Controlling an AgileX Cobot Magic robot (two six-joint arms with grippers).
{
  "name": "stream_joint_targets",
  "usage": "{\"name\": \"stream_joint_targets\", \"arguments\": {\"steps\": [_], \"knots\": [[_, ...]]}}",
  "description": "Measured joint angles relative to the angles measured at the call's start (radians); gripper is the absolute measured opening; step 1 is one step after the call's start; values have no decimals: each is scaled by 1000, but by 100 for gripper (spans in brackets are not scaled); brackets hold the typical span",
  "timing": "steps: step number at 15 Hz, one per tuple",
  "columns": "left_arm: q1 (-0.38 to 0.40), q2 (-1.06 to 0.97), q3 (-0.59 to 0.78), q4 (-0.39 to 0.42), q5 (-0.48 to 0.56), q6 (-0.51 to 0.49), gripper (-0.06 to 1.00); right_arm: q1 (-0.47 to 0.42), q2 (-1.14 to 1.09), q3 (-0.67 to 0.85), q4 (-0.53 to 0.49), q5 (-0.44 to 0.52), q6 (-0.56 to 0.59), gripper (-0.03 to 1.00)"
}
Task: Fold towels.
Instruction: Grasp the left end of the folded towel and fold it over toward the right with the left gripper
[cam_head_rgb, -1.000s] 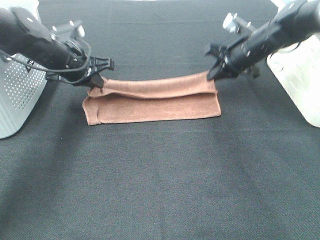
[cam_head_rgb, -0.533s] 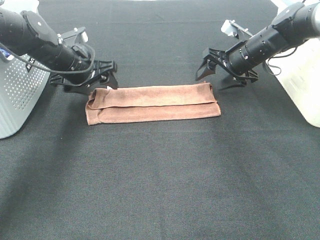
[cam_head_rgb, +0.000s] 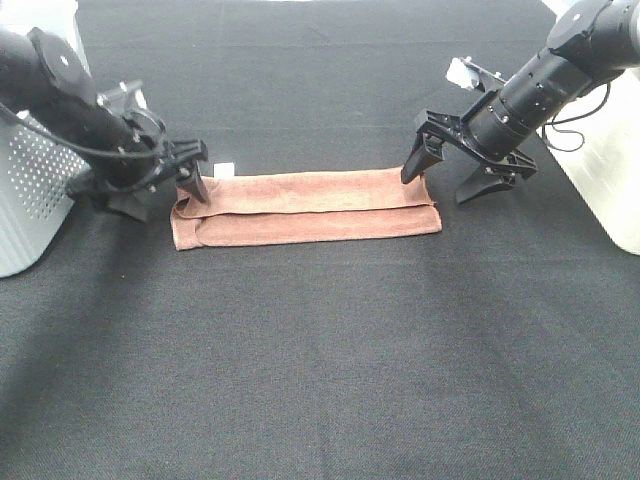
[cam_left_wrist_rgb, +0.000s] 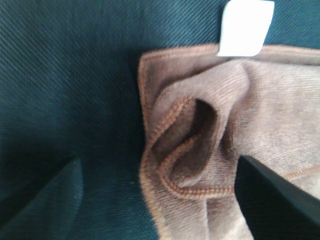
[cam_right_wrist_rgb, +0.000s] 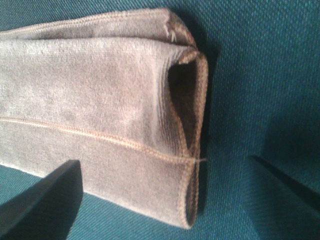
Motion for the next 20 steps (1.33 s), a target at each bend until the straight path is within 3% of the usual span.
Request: {"name": "stream_joint_targets", "arguments": {"steps": [5,8,10,13,15,18,20], "knots": [[-1,62,-42,-261,-20,164,65,0,0,0,-5,-2,0,81],[-1,84,-53,-262,-3,162,11,0,0,0,-5,-2,0,81],[-3,86,-64,-237,9,162,5,0,0,0,-5,-3,0,81],[-6,64,-79,-136,49,139,5,0,0,0,-5,-3,0,81],[-6,-11,-79,67,84,43,5,0,0,0,-5,-6,0,81],[-6,-72,-138,279,196,-100,5,0,0,0,-5,-7,0,81],[-32,-72,-219,296,281,-143,5,0,0,0,-5,-6,0,81]]}}
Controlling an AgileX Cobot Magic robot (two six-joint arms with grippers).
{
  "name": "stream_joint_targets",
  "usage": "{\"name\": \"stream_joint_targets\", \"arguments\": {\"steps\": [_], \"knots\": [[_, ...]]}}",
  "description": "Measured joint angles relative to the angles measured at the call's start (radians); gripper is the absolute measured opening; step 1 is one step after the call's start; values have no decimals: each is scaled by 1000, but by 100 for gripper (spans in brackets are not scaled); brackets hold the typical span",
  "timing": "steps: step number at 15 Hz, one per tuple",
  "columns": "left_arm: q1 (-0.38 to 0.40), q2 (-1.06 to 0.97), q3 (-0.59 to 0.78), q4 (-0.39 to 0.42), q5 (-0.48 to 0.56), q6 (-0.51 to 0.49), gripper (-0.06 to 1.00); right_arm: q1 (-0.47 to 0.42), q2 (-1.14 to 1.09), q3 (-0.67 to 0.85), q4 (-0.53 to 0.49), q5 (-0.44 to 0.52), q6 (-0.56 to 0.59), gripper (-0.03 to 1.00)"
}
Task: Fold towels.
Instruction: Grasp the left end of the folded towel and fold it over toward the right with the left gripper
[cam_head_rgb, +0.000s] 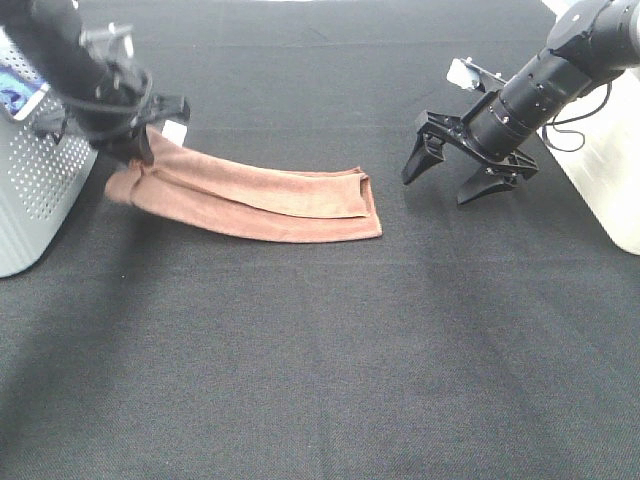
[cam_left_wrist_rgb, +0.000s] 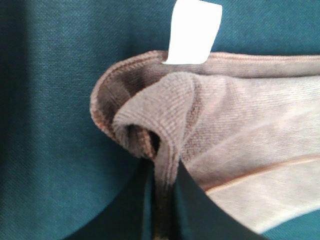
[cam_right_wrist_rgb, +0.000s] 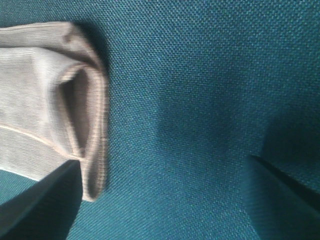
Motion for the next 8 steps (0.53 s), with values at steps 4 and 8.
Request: {"name": "stream_joint_targets", "arguments": {"steps": [4,8], "knots": [[-91,14,-84,-114,20,-4,5,0,0,0,0,8,1,81],[-188,219,-329,-262,88,-23,5,0,0,0,0,14,2,81]]}}
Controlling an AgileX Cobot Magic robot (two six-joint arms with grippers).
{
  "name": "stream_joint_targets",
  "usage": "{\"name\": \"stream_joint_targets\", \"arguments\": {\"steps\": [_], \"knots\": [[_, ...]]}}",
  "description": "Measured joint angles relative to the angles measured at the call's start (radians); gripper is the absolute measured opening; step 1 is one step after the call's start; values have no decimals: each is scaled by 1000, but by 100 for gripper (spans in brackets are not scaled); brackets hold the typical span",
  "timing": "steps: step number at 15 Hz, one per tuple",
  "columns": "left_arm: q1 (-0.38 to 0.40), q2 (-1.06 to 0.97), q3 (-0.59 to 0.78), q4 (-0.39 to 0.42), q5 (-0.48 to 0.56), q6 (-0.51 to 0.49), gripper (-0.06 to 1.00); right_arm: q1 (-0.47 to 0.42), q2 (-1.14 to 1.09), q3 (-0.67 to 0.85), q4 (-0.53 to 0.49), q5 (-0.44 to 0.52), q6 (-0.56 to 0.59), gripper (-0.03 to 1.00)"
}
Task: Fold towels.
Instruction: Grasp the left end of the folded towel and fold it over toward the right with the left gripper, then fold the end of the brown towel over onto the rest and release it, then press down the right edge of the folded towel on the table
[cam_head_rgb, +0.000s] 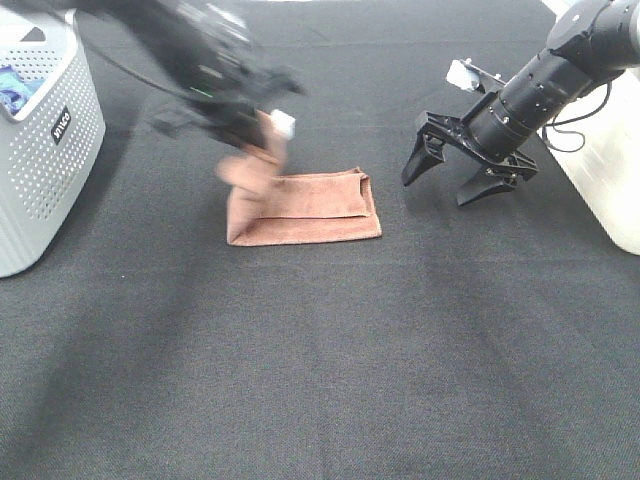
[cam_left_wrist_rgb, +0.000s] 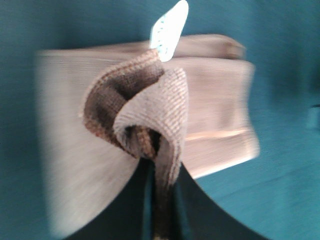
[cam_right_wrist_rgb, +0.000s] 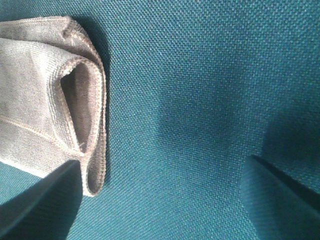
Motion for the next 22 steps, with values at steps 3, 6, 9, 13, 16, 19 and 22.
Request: {"name": "stream_joint_targets", "arguments": {"steps": [3,6,9,13,16,19,22], "knots": [[-36,126,-163,-8,36,-95,6,0,0,0,0,15,0,81],[-62,184,-224,-61,29,-155,36,0,0,0,3,19,5,81],[-66,187,-230,-196,-25,-132,65,0,0,0,18,20,9,81],[-40,188,-330,-221,-43,26,67,0,-12,0,44,51,1,81],[55,188,-447,-154,26,70,67,12,-38,-6,219,77,-73,81],[145,188,-479,-130,118,70,68,117,-17,-8,446,64,-252,81],[166,188,-479,-127,189,92,68,149,56,-21,561,39,-367,79]]}}
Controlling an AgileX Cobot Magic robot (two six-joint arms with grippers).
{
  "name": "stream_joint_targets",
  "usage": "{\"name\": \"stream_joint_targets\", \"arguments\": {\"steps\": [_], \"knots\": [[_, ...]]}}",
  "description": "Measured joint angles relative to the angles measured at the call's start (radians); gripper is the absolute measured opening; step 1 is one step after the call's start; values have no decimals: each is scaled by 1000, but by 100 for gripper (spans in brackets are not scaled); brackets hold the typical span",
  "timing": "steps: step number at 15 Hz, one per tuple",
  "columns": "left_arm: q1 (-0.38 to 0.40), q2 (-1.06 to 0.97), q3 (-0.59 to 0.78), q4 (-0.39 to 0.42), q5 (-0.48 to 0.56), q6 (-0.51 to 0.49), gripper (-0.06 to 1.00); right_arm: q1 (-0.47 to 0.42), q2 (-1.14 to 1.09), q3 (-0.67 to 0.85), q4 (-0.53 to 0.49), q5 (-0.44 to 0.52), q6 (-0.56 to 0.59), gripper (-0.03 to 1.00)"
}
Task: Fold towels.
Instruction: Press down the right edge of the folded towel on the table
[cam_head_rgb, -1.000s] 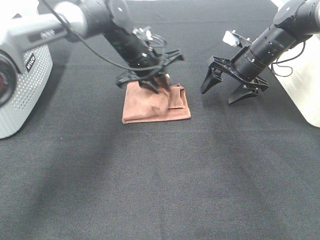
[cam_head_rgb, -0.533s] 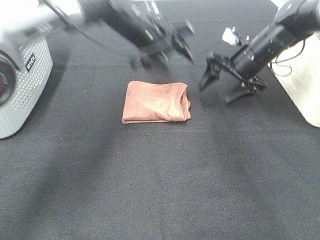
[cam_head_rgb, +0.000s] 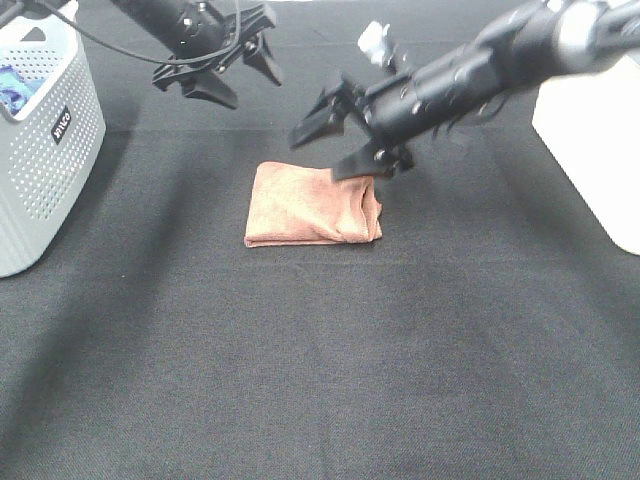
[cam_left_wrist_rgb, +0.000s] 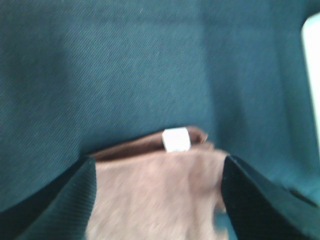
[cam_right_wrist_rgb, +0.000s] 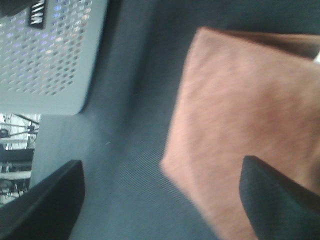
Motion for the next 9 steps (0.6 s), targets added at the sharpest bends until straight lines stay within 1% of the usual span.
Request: {"name": "stream_joint_targets", "arguments": {"steps": [2,3,5,7,8,9], "knots": [[1,0,0,0,27,11,68,-30,48,-3,8,-18,-7,79],[1,0,0,0,31,11,68,-60,80,-3,7,-21,-8,79],[1,0,0,0,45,12,68,-98,93,-3,6,-19,11,79],[1,0,0,4,67,31,68,-128,85,-9,-25,-19,29,79],[1,0,0,4,67,31,68,-128,85,-9,-25,-19,29,79],[1,-4,-1,23,85,46,68,-140,71,-9,-46,-17,34,79]]}}
